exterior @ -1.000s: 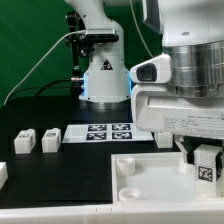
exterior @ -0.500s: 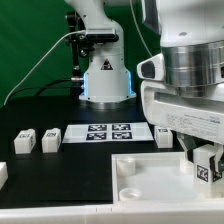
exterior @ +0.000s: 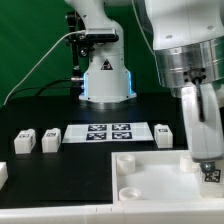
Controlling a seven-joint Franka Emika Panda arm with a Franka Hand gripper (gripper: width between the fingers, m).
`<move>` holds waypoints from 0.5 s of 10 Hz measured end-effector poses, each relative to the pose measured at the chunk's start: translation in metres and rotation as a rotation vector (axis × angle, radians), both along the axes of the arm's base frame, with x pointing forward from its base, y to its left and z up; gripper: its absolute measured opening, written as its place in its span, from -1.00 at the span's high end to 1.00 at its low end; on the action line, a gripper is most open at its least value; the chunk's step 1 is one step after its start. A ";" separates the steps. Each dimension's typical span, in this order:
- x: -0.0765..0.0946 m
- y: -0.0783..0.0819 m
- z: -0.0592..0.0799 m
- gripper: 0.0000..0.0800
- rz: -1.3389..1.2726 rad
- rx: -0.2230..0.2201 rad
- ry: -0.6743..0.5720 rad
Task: Assemble one leg
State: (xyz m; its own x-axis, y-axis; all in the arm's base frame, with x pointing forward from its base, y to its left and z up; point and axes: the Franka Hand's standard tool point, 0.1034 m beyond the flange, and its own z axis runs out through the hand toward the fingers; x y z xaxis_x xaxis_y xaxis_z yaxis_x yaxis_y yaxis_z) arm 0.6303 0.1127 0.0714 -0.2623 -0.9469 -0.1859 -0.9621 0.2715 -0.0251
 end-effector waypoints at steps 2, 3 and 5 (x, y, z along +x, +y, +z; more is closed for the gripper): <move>0.000 -0.001 0.001 0.26 -0.080 0.000 0.016; 0.000 -0.002 0.001 0.26 -0.080 -0.001 0.018; -0.001 -0.001 -0.001 0.03 -0.072 -0.001 0.018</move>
Offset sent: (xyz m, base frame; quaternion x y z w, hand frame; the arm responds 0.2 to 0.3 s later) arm 0.0000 0.0000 0.0000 0.0000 0.0000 0.0000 1.0000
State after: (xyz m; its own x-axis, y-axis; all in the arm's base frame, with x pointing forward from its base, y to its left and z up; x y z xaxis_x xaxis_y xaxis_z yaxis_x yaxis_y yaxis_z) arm 0.6293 0.1113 0.0707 -0.3328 -0.9258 -0.1792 -0.9405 0.3396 -0.0080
